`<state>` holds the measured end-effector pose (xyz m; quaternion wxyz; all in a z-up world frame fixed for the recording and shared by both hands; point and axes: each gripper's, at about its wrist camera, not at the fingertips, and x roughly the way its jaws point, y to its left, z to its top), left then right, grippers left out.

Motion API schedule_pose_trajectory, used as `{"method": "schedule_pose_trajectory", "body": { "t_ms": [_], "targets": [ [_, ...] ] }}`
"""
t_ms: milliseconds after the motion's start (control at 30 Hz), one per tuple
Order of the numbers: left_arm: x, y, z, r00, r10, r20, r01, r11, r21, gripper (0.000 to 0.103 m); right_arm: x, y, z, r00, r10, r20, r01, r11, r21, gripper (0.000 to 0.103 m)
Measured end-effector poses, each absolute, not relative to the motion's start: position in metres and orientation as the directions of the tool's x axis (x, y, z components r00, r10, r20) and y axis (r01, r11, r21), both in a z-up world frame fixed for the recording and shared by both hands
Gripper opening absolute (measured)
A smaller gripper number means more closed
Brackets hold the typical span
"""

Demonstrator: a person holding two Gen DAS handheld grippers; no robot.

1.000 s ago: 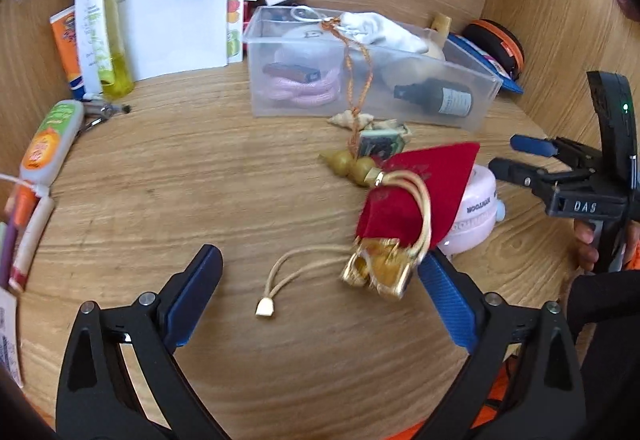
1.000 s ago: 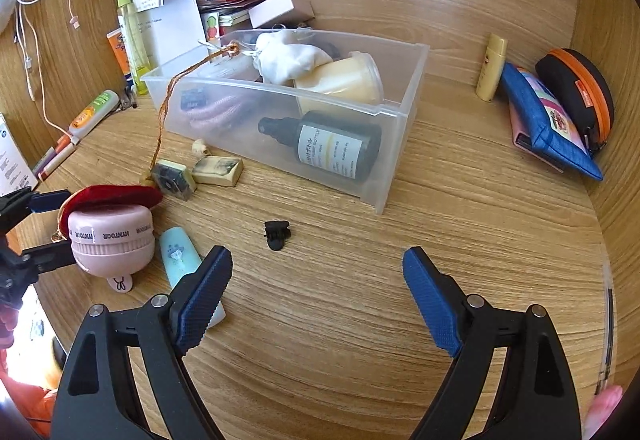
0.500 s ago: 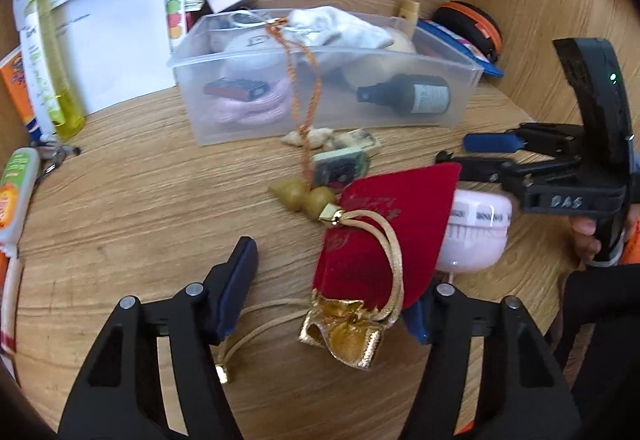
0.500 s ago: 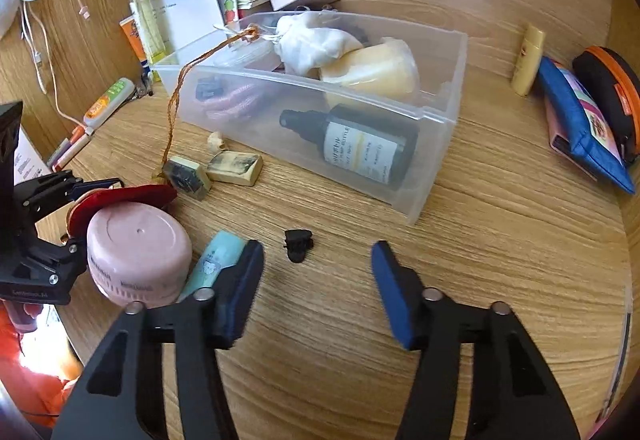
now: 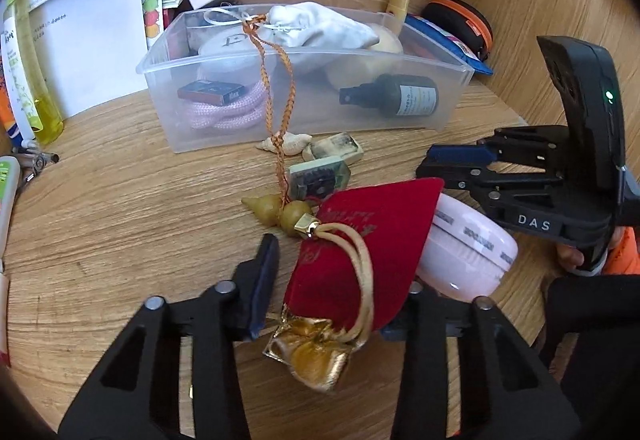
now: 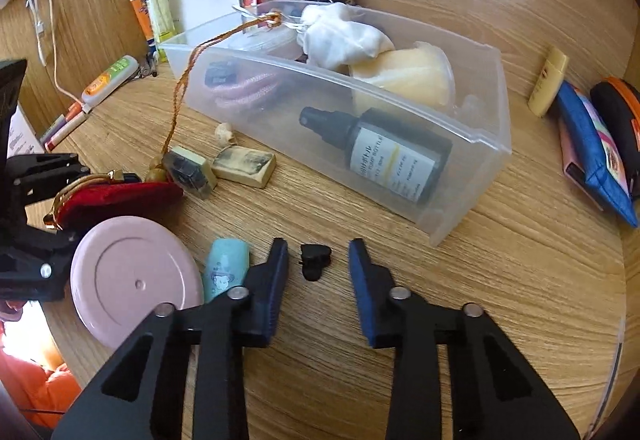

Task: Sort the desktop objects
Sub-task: 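Grasp the red velvet pouch with the left gripper while the right grasps the small black clip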

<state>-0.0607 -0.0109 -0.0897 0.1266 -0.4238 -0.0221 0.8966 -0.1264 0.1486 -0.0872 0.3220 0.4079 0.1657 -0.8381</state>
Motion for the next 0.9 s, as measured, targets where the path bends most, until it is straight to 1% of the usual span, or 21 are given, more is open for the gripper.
{"method": "schedule_pose_trajectory", "body": {
  "t_ms": [33,67,100,200,500,900],
  "targets": [
    [-0.062,-0.013,-0.090,-0.612,0.241,-0.753,-0.198,-0.969,-0.149,0.032,-0.125,0.148,-0.087,-0.458,-0.408,-0.790,0.678,-0.735,-0.014,0.017],
    [-0.063,-0.015,-0.090,-0.613,0.248,-0.750,-0.194,-0.968,-0.161,0.029,-0.123,0.148,-0.087,-0.461,-0.408,-0.788,0.683,-0.730,-0.022,0.015],
    [-0.064,-0.018,-0.091,-0.616,0.248,-0.748,-0.180,-0.968,-0.173,0.023,-0.121,0.147,-0.088,-0.466,-0.406,-0.786,0.687,-0.726,-0.031,0.014],
    [-0.065,-0.026,-0.090,-0.622,0.241,-0.745,-0.139,-0.970,-0.197,0.020,-0.118,0.146,-0.088,-0.465,-0.418,-0.781,0.695,-0.719,-0.029,0.014],
    [-0.055,-0.033,-0.076,-0.665,0.195,-0.721,-0.097,-0.980,-0.176,0.019,-0.112,0.152,-0.073,-0.485,-0.459,-0.744,0.699,-0.715,-0.015,0.014],
    [-0.059,-0.046,-0.045,-0.731,0.192,-0.655,-0.096,-0.979,-0.179,0.019,-0.105,0.158,-0.052,-0.521,-0.482,-0.704,0.703,-0.710,-0.034,0.014]
  ]
}}
